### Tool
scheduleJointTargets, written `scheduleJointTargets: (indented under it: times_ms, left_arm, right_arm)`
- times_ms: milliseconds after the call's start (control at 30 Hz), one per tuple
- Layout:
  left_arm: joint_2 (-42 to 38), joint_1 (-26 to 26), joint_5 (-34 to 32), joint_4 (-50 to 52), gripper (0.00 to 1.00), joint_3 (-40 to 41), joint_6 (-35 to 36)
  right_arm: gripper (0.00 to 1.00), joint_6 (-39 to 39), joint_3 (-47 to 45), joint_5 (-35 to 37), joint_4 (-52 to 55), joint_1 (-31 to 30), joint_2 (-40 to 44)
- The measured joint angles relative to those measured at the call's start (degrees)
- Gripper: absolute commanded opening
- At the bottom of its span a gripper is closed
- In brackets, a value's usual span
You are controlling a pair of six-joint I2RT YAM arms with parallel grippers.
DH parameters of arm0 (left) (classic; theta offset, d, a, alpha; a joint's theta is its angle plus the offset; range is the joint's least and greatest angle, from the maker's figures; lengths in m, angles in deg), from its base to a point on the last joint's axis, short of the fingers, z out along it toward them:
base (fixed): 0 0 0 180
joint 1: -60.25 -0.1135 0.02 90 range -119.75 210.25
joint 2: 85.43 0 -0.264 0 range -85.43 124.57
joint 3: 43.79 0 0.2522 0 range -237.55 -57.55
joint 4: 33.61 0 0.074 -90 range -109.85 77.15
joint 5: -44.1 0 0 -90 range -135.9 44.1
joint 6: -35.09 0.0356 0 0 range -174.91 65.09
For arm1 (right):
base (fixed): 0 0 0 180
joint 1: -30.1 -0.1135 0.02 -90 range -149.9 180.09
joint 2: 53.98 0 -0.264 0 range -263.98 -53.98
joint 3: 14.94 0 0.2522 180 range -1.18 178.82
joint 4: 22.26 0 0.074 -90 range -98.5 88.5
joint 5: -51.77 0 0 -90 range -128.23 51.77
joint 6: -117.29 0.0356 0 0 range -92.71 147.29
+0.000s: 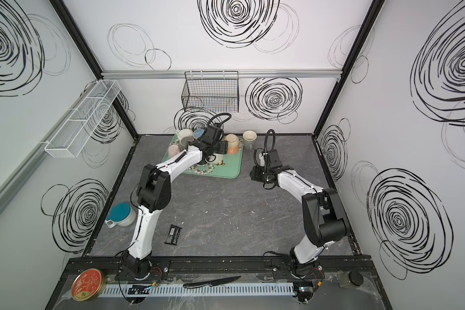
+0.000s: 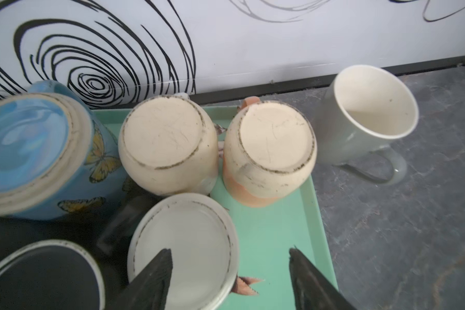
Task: Turn the mug right side up
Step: Move the mug to the tray.
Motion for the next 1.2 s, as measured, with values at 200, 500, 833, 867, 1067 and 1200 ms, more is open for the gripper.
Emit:
scheduleJointTargets:
  times_ms: [200,500,833,867,1067,1200]
  left_arm:
    - [4.1,-0.2,-3.9,2.9,0.74,-5.0,0.1]
    - [7.2,-1.3,-4.2,3.2,0.79,-8.2,0.1]
    - [10.5,-1.7,-3.5,6.0,0.79,-13.0,1.2]
    - [10.5,-1.7,-3.2,6.3,0.79,-13.0,1.2]
    - [10.5,-1.3,-1.8,7.1,0.77,-13.1,1.2]
    - [9.2,-0.5,-0.7,6.7,0.75,-11.1,0.5]
  right_arm:
    - [0.49,0.2,-2.7,-0.4,-0.4,0.0,3.2]
    - [0.47,-0.2,-3.3,-0.9,-0.4,0.0,3.5]
    - [0.47,-1.0,-3.9,-0.8,-0.5,0.0,3.5]
    - [0.47,-1.0,-4.0,-0.8,-0.5,0.0,3.5]
    - [0.47,-1.0,-4.3,-0.9,-0.6,0.0,3.6]
    - [0.47,-0.9,-4.7,-0.9,-0.7,0.0,4.0]
